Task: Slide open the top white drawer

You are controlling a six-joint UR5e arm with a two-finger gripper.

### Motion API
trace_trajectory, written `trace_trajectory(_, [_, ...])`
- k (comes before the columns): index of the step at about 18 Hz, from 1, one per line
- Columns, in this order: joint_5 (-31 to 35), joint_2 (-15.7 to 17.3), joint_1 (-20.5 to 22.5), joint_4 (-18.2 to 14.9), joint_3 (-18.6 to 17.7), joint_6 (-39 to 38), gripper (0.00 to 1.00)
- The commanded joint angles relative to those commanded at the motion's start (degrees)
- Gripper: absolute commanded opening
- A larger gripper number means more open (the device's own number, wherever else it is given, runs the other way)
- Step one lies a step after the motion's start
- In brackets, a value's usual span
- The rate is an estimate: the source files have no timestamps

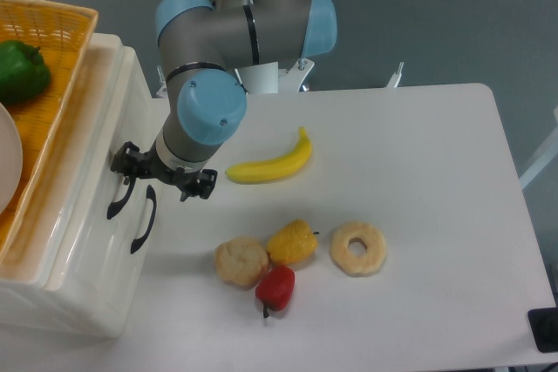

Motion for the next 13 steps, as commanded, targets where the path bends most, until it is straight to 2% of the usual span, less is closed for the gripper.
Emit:
trace_trajectory(11, [0.18,0.09,0.18,0.0,0.79,0.53,1.0])
trace_trajectory(13, [2.1,0.09,0.09,0.0,0.88,0.88,1.0])
